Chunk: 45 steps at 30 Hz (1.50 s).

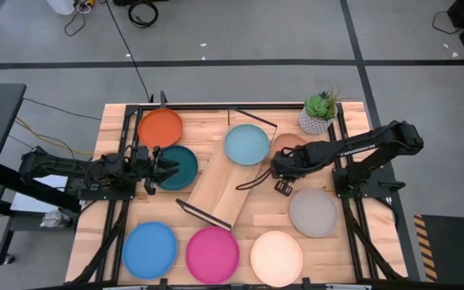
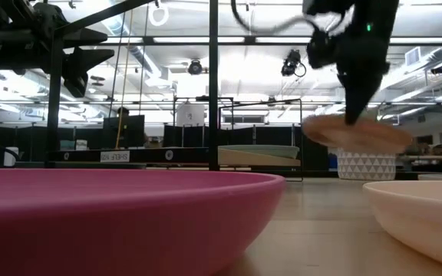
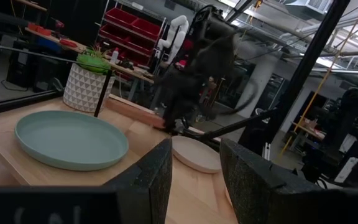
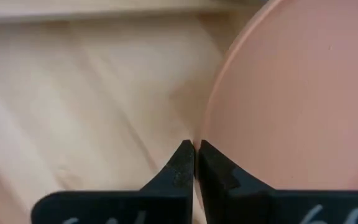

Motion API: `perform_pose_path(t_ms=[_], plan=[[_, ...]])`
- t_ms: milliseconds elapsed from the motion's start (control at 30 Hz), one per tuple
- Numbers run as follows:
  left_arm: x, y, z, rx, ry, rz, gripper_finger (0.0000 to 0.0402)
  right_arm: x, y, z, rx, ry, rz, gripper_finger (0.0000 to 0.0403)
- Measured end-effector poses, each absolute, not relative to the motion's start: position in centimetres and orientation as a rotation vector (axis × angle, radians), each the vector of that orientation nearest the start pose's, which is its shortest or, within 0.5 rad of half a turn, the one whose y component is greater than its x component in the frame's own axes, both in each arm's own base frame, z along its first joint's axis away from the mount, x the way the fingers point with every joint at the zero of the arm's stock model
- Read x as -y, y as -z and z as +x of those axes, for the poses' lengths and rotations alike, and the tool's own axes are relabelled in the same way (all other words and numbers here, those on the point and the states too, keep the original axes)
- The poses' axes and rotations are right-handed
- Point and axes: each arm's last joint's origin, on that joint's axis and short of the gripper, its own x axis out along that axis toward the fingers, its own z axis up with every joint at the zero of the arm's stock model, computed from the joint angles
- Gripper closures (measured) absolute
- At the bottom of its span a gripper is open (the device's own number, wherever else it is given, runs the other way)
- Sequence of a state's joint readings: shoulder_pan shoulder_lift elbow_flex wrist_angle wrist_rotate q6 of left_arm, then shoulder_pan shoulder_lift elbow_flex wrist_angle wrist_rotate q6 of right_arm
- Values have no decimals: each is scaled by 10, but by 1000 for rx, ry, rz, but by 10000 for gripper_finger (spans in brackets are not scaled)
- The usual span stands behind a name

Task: Place and stack plates onto a shelf
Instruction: Stack the brown plate on the top of the light blue plate on the shelf

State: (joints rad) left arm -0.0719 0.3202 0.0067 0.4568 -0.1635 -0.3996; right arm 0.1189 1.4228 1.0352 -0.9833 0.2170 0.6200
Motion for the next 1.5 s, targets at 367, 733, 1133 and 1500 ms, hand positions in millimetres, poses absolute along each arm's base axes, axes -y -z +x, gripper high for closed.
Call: perform_pose_path(t_ms=[367,733,1133,1500], plan=[[4,-182,116,159,-61,-416,260,-58,-244,303,-1209,197,-90,385],[4,-182,116,159,-62,-415,260,-21,-243,365,-1284,111,-313,385],[4,-182,116,158,-62,-415,260,25,-239,372,-1270,117,-172,379],[4,-182,116,158,-61,-415,260,25,-228,369,-1285,134,-169,311]])
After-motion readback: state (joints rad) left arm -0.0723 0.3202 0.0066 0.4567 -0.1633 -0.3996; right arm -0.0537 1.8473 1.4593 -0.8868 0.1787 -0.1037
